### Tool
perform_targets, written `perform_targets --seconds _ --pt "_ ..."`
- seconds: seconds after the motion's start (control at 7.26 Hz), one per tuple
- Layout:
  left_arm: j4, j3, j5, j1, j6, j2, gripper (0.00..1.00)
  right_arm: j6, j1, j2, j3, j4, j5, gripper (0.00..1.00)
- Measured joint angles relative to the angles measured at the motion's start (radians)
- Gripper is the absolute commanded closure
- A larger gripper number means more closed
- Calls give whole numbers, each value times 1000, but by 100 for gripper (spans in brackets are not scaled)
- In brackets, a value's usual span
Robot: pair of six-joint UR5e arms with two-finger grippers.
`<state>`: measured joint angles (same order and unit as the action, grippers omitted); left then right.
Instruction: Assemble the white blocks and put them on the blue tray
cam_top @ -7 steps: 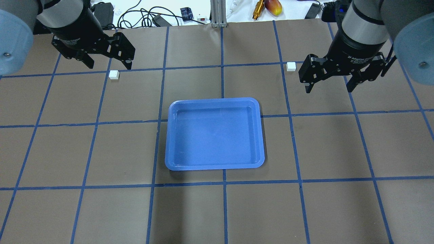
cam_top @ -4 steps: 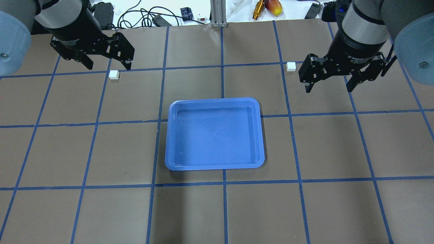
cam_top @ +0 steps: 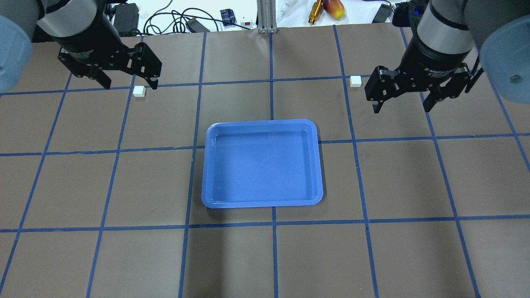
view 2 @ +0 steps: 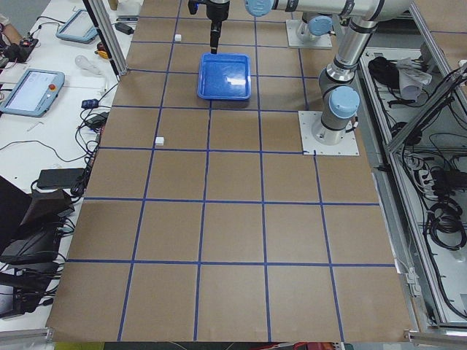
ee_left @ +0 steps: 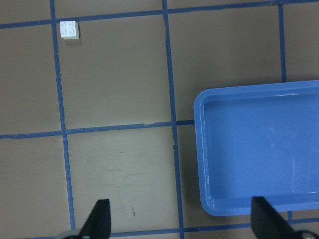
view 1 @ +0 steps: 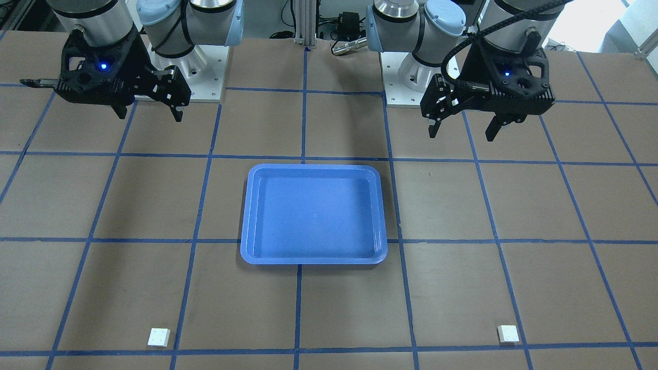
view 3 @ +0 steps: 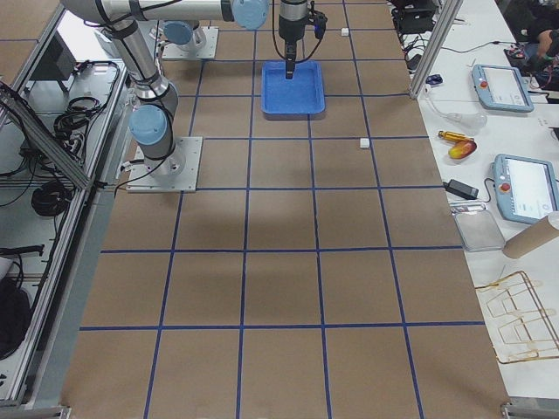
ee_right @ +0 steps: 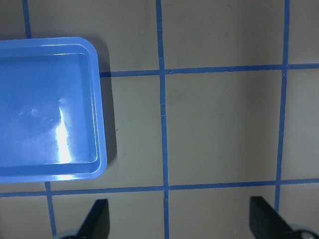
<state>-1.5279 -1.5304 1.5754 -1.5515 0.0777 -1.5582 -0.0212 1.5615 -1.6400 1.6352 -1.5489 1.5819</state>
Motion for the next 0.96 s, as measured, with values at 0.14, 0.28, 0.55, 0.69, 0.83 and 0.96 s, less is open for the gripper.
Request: perform_targets --seconds 0.14,0.28,0.55,0.69,0.83,0.96 --pt "-6 0 0 1 1 1 0 2 0 1 0 -1 -3 0" --pt "-9 1 -1 2 2 1 0 3 -1 2 0 -2 -5 0" --pt "-13 0 -1 2 3 0 0 3 -1 3 0 -9 -6 0" --pt "-14 1 -1 3 3 -4 0 3 -1 2 0 -12 -4 0" --pt "-13 3 -1 5 5 -11 0 3 -1 2 0 -10 0 0" --pt "-10 7 -5 12 11 -25 0 0 -1 2 0 -6 0 0"
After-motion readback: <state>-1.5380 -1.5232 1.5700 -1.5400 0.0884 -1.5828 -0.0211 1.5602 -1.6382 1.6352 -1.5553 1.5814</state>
